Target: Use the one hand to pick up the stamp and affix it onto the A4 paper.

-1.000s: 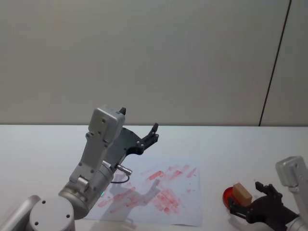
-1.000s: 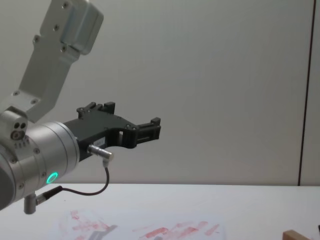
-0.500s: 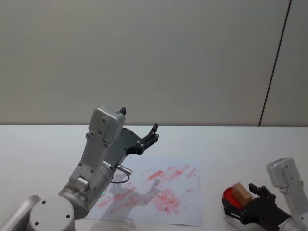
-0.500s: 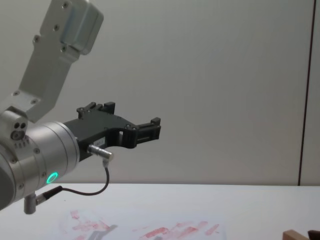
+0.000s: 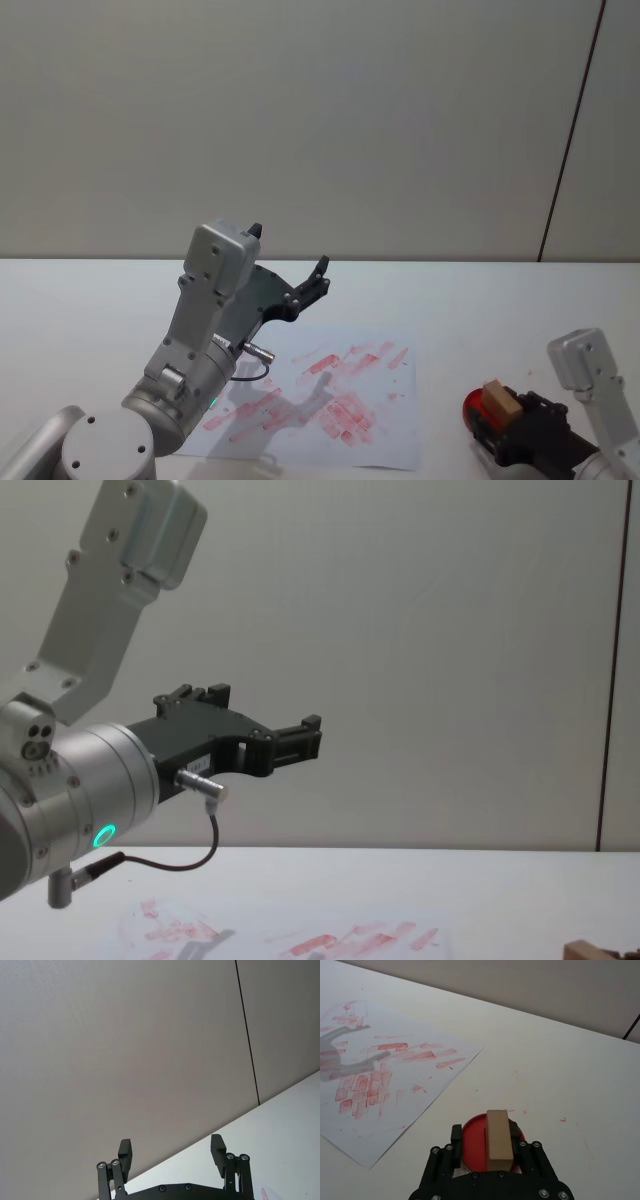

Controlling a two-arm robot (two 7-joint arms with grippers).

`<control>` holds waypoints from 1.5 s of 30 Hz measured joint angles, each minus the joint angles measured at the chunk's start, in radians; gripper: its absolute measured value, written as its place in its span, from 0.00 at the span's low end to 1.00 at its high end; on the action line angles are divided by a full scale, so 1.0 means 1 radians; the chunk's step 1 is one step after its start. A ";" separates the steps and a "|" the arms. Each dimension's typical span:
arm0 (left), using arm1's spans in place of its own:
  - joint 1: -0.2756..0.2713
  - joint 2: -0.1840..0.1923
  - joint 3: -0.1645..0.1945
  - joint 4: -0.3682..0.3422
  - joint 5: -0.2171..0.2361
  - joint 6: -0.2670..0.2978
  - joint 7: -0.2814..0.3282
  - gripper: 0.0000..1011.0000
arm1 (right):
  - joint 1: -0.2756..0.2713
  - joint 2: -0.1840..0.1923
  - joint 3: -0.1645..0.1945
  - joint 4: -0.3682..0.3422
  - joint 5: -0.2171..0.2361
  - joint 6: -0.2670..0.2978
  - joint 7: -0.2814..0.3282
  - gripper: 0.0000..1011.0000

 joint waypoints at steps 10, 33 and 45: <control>0.000 0.000 0.000 0.000 0.000 0.000 0.000 0.99 | 0.002 -0.003 -0.001 0.003 -0.003 -0.001 0.000 0.25; 0.000 0.000 0.000 0.000 0.000 0.000 0.000 0.99 | 0.033 -0.031 -0.007 -0.018 0.026 -0.079 0.042 0.22; 0.000 0.000 0.000 0.000 0.000 0.000 0.000 0.99 | 0.127 -0.126 -0.052 0.007 0.031 -0.069 0.115 0.22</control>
